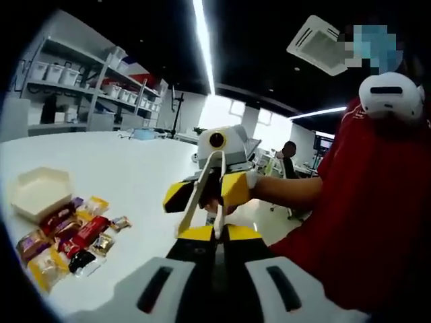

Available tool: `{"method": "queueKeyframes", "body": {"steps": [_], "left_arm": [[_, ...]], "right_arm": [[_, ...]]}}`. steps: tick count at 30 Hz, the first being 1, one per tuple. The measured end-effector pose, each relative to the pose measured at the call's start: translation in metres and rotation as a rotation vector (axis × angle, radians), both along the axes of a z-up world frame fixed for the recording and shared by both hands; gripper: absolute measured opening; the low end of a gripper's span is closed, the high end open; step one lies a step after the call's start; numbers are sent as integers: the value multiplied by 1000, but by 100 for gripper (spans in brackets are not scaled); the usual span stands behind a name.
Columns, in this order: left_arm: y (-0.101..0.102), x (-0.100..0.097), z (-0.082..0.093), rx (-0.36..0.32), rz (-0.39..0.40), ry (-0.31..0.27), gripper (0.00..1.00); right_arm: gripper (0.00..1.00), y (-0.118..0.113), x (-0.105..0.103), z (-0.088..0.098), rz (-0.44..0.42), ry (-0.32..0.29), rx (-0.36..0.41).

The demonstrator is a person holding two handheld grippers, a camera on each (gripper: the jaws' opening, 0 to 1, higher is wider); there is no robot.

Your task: Place the target food into the container with the food tongs after gripping and lifting it, then release it inside without dropping or visibly crushing the food.

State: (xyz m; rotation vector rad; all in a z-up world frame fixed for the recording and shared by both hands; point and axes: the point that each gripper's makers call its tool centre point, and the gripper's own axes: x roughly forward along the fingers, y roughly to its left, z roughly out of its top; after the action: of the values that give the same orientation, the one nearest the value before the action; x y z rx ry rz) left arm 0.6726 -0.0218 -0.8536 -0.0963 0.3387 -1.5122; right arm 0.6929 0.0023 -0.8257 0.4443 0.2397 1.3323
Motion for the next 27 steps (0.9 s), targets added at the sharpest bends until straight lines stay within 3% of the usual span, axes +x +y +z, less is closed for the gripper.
{"method": "queueKeyframes", "body": {"steps": [3, 7, 15, 19, 22, 27], "left_arm": [[4, 6, -3, -12, 49, -10, 4], [16, 14, -15, 23, 121, -47, 3], [35, 42, -24, 52, 334, -179, 5], [46, 58, -22, 27, 459, -162, 18], [55, 66, -25, 52, 522, -162, 32], [67, 75, -31, 79, 600, -163, 46]], "right_arm": [[20, -2, 6, 0, -26, -6, -4], [20, -12, 20, -3, -96, -15, -18], [22, -27, 45, -20, -213, -6, -90], [22, -36, 59, -34, -292, -10, -156], [22, -36, 59, -38, -283, 5, -165], [22, -37, 61, -39, -291, -3, -177]]}}
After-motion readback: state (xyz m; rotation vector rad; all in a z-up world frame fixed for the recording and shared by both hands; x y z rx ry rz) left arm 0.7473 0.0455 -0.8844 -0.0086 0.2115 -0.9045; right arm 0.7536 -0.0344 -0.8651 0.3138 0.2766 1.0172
